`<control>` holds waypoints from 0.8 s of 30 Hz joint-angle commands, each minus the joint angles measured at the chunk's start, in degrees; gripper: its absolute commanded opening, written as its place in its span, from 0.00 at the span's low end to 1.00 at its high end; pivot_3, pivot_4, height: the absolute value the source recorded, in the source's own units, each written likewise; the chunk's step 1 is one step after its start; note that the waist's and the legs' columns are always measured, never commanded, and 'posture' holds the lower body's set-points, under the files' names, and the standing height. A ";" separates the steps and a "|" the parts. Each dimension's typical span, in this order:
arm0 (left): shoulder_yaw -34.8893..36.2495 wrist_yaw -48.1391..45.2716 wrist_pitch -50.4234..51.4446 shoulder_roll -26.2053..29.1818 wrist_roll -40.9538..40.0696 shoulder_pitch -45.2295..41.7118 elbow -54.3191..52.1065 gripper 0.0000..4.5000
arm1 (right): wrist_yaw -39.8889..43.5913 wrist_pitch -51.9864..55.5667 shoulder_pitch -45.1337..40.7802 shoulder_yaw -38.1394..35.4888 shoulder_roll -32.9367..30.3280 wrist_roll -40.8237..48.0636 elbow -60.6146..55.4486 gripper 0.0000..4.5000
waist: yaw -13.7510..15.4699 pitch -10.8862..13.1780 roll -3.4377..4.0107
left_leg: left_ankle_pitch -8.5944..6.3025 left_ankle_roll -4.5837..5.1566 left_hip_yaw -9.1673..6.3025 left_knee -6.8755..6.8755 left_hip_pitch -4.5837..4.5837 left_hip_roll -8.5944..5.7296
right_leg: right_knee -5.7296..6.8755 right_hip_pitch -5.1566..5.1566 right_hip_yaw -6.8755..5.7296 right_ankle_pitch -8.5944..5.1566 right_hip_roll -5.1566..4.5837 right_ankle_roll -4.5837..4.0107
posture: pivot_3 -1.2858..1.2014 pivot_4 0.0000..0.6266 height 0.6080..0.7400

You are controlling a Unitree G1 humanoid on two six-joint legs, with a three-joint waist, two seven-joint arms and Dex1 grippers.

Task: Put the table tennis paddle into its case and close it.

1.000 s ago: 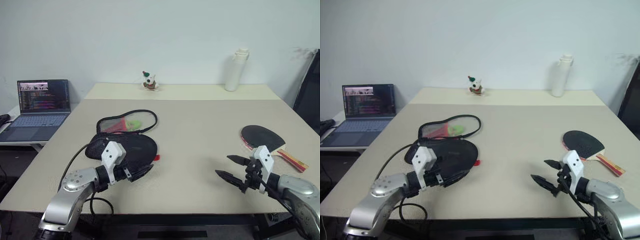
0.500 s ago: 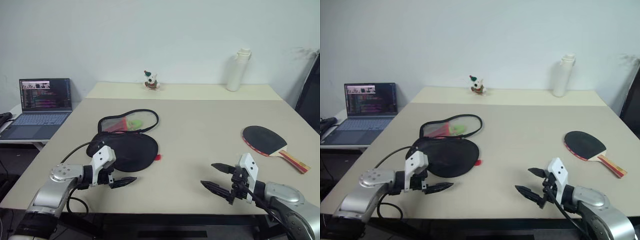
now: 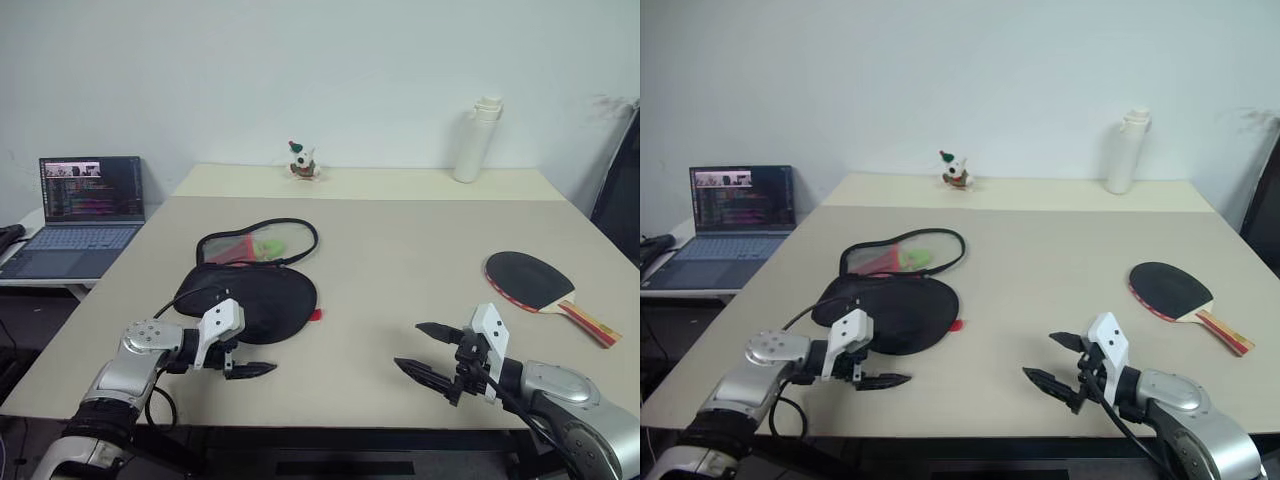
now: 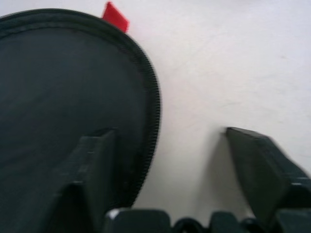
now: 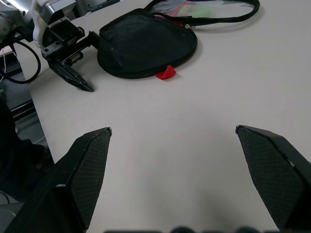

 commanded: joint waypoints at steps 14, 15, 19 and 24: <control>2.83 12.24 20.13 -8.08 -5.73 3.25 -17.32 0.01 | -2.05 -1.10 -1.15 -5.97 -0.74 0.64 0.11 1.00 | 0.21 0.02 -0.04 | 0.00 0.00 -0.06 0.05 -0.05 -0.04 | 0.01 0.01 0.02 0.01 -0.06 0.03 | 0.52 0.24 1.00; 1.85 14.58 22.35 -10.13 -5.24 2.63 -18.71 0.01 | -2.09 -1.01 -1.30 -6.02 -0.75 0.71 0.16 1.00 | 0.21 0.01 -0.05 | 0.00 0.00 -0.07 0.06 -0.05 -0.03 | 0.01 0.02 0.02 0.02 -0.05 0.04 | 0.52 0.24 1.00; -1.44 24.26 29.54 -19.74 -2.99 -2.51 -18.75 0.01 | -2.23 -1.06 -1.72 -5.99 -0.90 0.55 0.46 1.00 | 0.51 0.02 -0.08 | 0.00 0.00 -0.09 0.10 -0.05 -0.10 | 0.00 0.08 0.00 0.03 -0.05 0.07 | 0.52 0.24 1.00; -3.40 35.33 28.66 -31.73 1.30 -13.66 -5.28 0.01 | -2.39 -0.96 -1.45 -6.20 -1.03 0.63 0.27 1.00 | 0.48 0.03 -0.10 | 0.00 0.00 -0.07 0.10 -0.03 -0.10 | 0.00 0.08 -0.02 0.05 0.05 0.11 | 0.52 0.24 1.00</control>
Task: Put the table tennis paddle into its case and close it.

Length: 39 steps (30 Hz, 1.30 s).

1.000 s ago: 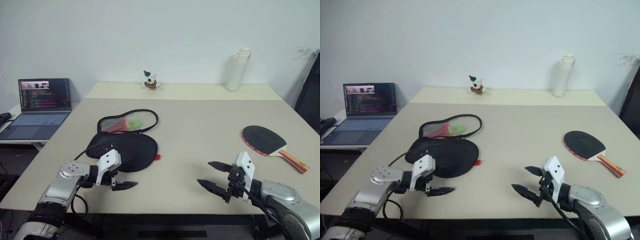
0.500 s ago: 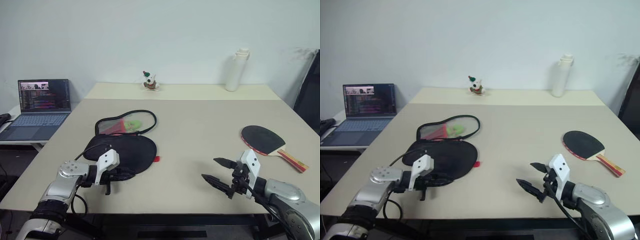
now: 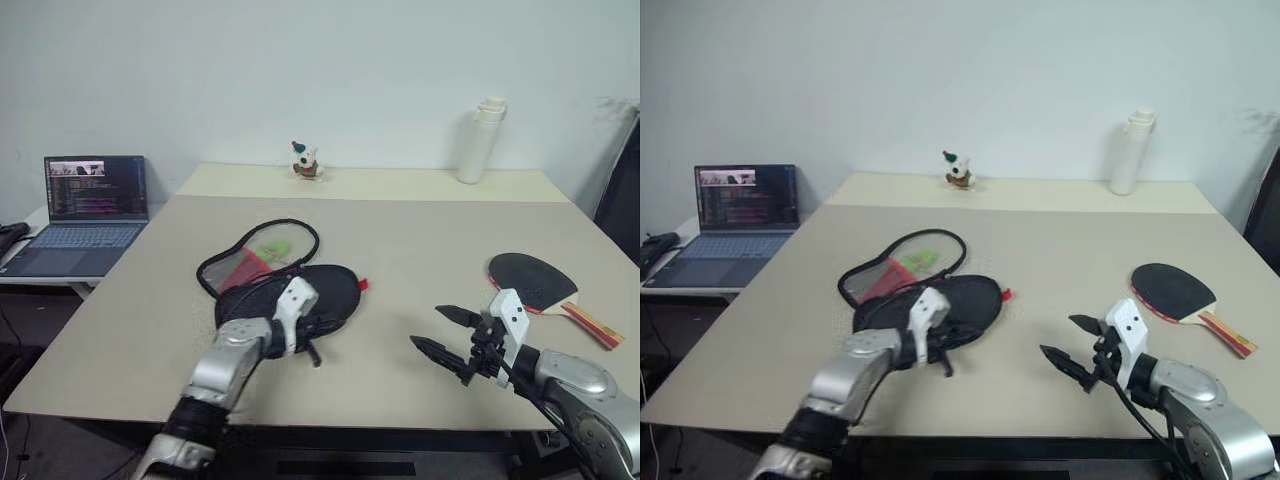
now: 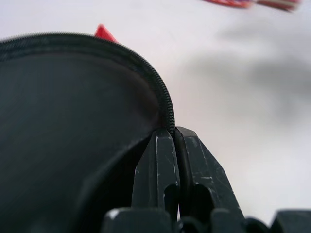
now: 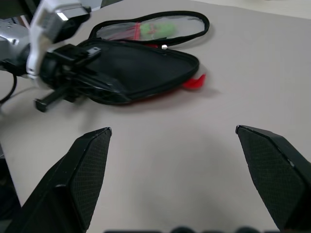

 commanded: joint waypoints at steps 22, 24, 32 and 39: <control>7.14 12.27 -6.41 -15.34 1.72 -21.30 27.88 0.79 | -1.64 1.15 0.25 -1.21 -0.62 1.40 -2.24 1.00 | -0.66 0.03 -0.06 | -0.01 0.01 0.11 -0.06 -0.01 -0.03 | -0.10 -0.05 0.00 0.02 0.14 0.06 | 0.52 0.24 1.00; 6.21 10.44 -3.80 -13.15 1.71 -18.36 21.31 0.95 | -1.47 1.51 -0.79 -0.99 -0.37 1.77 -1.61 1.00 | -0.73 0.03 -0.06 | 0.00 0.00 0.10 -0.07 0.00 0.03 | -0.08 -0.05 0.00 0.02 0.14 0.05 | 0.52 0.24 1.00; 13.92 9.42 16.09 -1.61 -7.30 -9.43 -4.89 0.99 | -4.38 3.53 -4.82 -0.38 2.60 2.48 0.66 1.00 | -0.73 0.03 -0.06 | 0.00 -0.01 0.03 -0.04 0.01 0.10 | -0.02 -0.05 0.03 0.02 0.10 0.04 | 0.52 0.24 1.00; 19.42 -8.33 15.32 15.28 -17.51 -0.22 -18.23 0.99 | -12.34 12.07 -11.77 2.46 8.69 3.08 4.10 1.00 | -1.06 0.04 -0.04 | 0.01 -0.02 0.06 -0.10 0.07 0.13 | 0.02 -0.06 0.10 0.09 0.07 -0.22 | 0.52 0.24 1.00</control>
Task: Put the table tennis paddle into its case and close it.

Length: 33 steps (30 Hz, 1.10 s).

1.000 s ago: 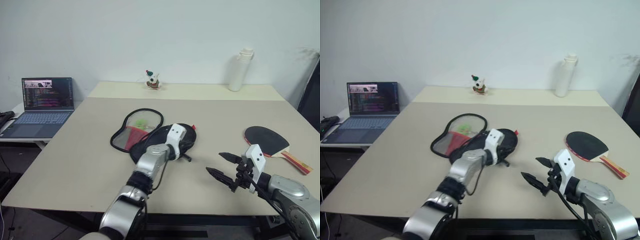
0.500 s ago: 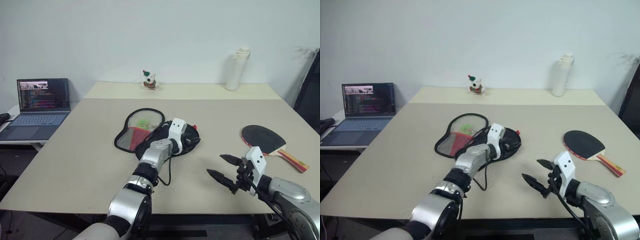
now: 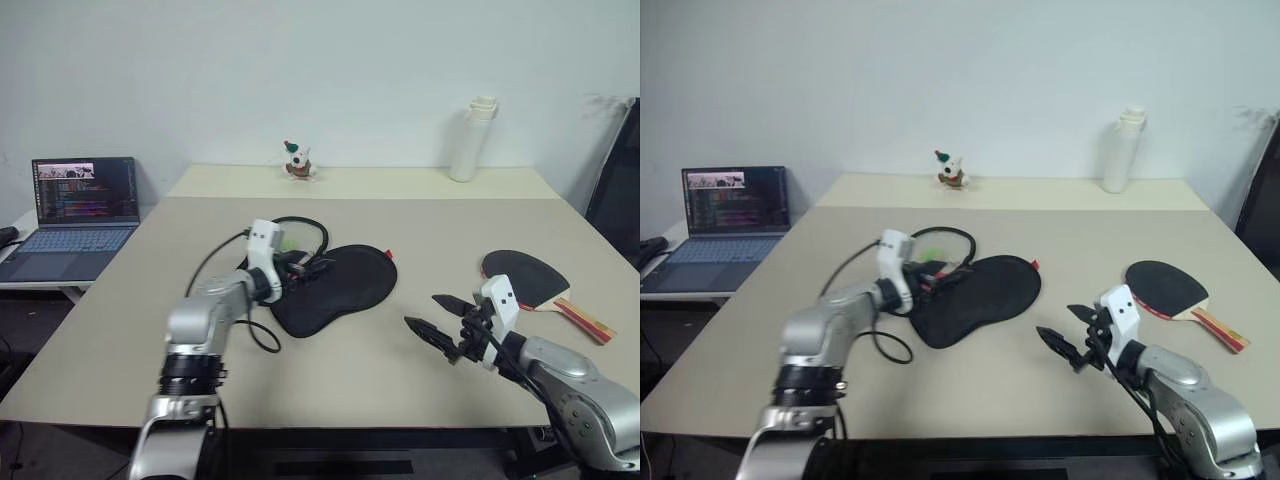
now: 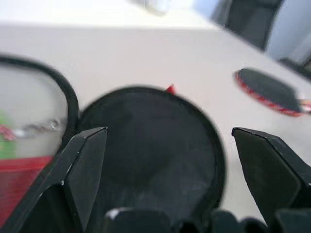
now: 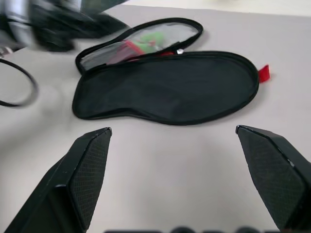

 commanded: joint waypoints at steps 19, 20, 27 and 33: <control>6.00 -17.80 -10.91 18.20 -5.24 12.82 -0.18 0.99 | -17.51 11.29 -16.58 8.03 20.40 -6.05 17.23 1.00 | 0.28 0.01 0.01 | 0.00 0.00 0.00 -0.03 -0.14 0.00 | -0.01 -0.18 -0.03 0.05 -0.03 -0.17 | 0.52 0.24 1.00; 5.98 -17.56 -10.87 18.05 -5.31 12.81 -0.26 0.99 | -17.73 11.63 -17.24 7.90 21.76 -5.76 17.82 1.00 | 0.16 0.01 0.01 | 0.00 0.00 0.00 -0.03 -0.14 0.02 | 0.01 -0.18 -0.03 0.05 -0.02 -0.17 | 0.52 0.24 1.00; 5.37 -16.64 -10.52 17.46 -5.82 12.59 -1.03 0.99 | -18.21 12.70 -20.93 7.40 27.81 -5.60 21.74 1.00 | -0.38 0.01 0.01 | 0.00 0.00 -0.01 -0.04 -0.13 0.04 | 0.06 -0.22 -0.02 0.05 0.00 -0.18 | 0.52 0.24 1.00; 5.36 -15.93 -10.14 17.06 -6.40 12.96 -2.09 0.99 | -17.26 12.70 -21.69 7.86 27.65 -6.12 20.66 1.00 | -0.49 0.01 0.01 | 0.00 0.00 -0.02 -0.05 -0.14 0.04 | 0.06 -0.24 -0.02 0.06 -0.01 -0.19 | 0.52 0.24 1.00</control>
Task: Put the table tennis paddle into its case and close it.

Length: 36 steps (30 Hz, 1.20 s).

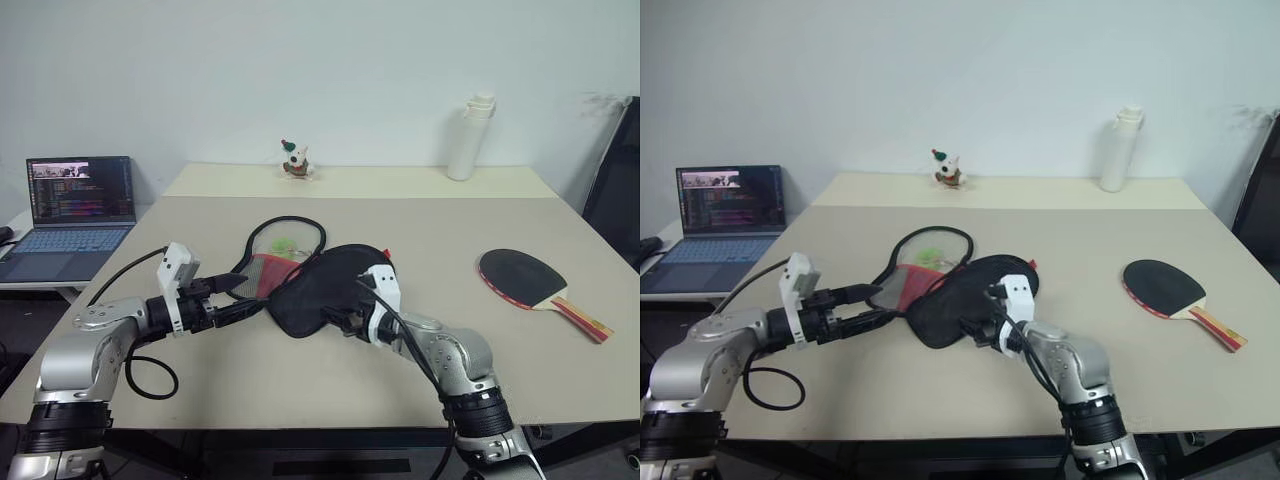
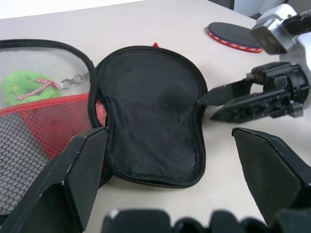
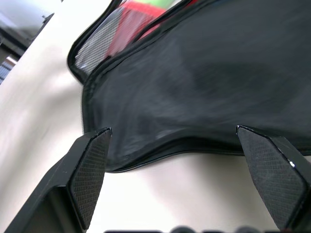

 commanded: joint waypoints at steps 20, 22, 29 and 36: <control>0.05 0.52 -0.58 -0.05 -1.87 0.10 -3.24 0.99 | 2.79 3.64 -0.39 0.89 0.16 0.82 -0.22 1.00 | -0.50 0.00 0.00 | 0.00 0.00 0.00 -0.02 0.00 0.01 | 0.00 -0.02 0.00 -0.02 0.01 0.03 | 0.52 0.24 1.00; -0.02 0.51 -0.56 -0.03 -1.83 0.17 -3.35 0.99 | 2.59 2.01 -1.00 1.38 1.04 -0.19 1.76 1.00 | -0.59 0.00 0.00 | 0.00 0.00 0.01 -0.02 0.01 0.01 | 0.01 -0.02 0.00 -0.02 0.01 0.03 | 0.52 0.24 1.00; -0.43 0.64 -0.62 -0.16 -1.75 -0.03 -3.44 0.99 | 2.51 -3.63 -4.40 2.04 4.94 -2.74 8.27 1.00 | -0.68 0.00 0.00 | 0.00 0.00 0.01 -0.03 0.02 0.03 | 0.02 -0.03 0.01 -0.03 0.02 0.05 | 0.52 0.24 1.00; -0.76 0.78 -0.78 -0.37 -1.82 -0.05 -3.73 1.00 | 2.58 -7.16 -6.41 3.62 6.90 -5.30 11.61 0.91 | -0.62 0.00 0.00 | 0.00 0.00 -0.01 -0.06 -0.03 0.01 | -0.01 -0.06 0.02 0.00 -0.01 -0.01 | 0.52 0.24 1.00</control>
